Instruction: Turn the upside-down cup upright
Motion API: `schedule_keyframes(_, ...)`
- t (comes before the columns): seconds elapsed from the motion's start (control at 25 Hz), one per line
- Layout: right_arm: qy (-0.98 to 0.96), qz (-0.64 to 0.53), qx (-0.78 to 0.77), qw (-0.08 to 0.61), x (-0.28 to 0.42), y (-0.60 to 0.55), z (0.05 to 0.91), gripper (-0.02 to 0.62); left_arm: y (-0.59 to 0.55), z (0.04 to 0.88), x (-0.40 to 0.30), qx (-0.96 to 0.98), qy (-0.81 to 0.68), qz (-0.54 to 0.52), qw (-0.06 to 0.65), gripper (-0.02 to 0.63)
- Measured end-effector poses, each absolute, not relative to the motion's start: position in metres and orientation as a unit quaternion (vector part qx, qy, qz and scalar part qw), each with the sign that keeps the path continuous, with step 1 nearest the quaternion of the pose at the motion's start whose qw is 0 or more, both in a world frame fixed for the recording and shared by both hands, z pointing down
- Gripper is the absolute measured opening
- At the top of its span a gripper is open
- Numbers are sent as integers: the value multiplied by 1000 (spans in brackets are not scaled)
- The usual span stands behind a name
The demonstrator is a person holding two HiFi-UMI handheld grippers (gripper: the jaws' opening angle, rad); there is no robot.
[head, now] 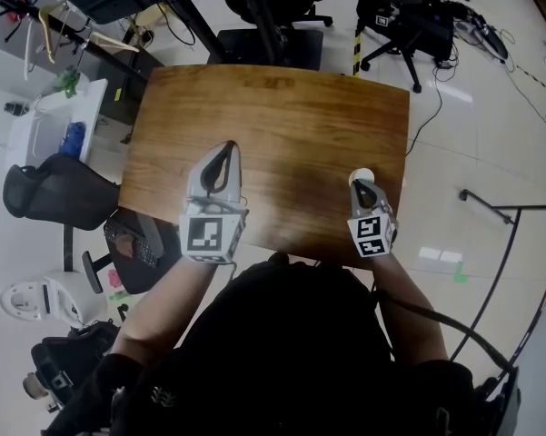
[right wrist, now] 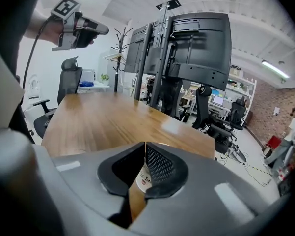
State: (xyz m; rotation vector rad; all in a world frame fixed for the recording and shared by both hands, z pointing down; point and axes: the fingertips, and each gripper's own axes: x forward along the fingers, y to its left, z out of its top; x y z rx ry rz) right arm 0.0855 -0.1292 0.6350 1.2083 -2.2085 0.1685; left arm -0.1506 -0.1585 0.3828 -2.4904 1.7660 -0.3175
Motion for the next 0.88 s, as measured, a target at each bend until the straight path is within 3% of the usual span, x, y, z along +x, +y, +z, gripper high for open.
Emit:
schedule_keyframes(0.2,-830,87,469,290,92,-131,636,14,-158,384,-152,-812,573,-104,35,0)
schedule_keyframes(0.48,-830,69,510,216,110,-141,598,86,-159,380,-147,-815,570,-98,40,0)
schedule_keyframes(0.68,-785,208,557,171,159,-158,624,127,-159,372,-144,-815,570,-93,45,0)
schedule_keyframes(0.88,-790,280,526,144,151,-163,638,127,-158,370,-149,-807,579,-100,50,0)
